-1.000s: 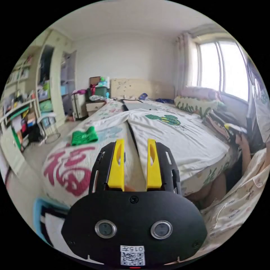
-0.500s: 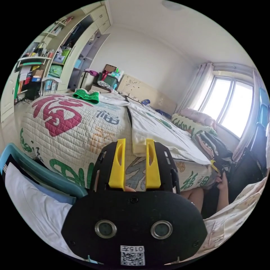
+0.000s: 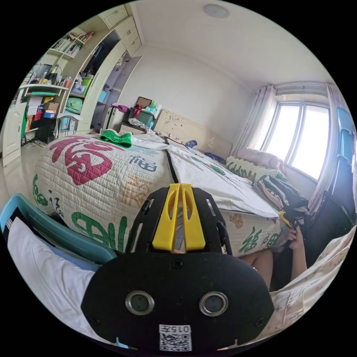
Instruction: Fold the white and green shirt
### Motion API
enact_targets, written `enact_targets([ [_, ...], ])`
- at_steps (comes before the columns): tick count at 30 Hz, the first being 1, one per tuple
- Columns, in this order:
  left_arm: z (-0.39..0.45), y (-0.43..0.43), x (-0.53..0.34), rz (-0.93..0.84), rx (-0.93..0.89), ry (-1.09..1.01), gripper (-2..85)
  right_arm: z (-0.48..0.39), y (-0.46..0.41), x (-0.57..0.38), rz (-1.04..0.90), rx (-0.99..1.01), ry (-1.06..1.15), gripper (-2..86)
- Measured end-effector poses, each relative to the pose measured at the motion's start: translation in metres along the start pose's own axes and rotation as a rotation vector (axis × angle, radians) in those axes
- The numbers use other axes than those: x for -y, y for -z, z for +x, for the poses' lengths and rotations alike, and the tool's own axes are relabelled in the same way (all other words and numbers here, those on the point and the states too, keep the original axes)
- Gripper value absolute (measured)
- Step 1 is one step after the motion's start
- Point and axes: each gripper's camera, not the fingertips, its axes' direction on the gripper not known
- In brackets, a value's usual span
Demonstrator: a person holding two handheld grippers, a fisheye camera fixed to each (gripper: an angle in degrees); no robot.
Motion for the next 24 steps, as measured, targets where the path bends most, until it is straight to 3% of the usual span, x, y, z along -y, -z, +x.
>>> enact_targets([
  [11, -0.027, 0.016, 0.031, -0.010, 0.015, 0.015, -0.2, 0.029, 0.049, -0.005, 0.079, -0.140, -0.030, 0.5],
  [13, -0.030, 0.013, 0.035, -0.027, 0.024, 0.008, -0.2, 0.021, 0.031, -0.006, 0.030, -0.145, -0.006, 2.1],
  [15, -0.034, 0.011, 0.036, -0.036, 0.031, 0.010, -0.2, 0.011, -0.004, -0.007, -0.034, -0.133, 0.004, 11.5],
  [17, -0.040, 0.010, 0.036, -0.039, 0.029, 0.020, -0.2, -0.003, -0.020, -0.013, -0.028, -0.159, 0.046, 13.8],
  [24, -0.060, 0.013, 0.032, -0.029, 0.032, 0.015, -0.1, -0.022, -0.106, -0.054, -0.079, -0.304, 0.171, 2.4],
])
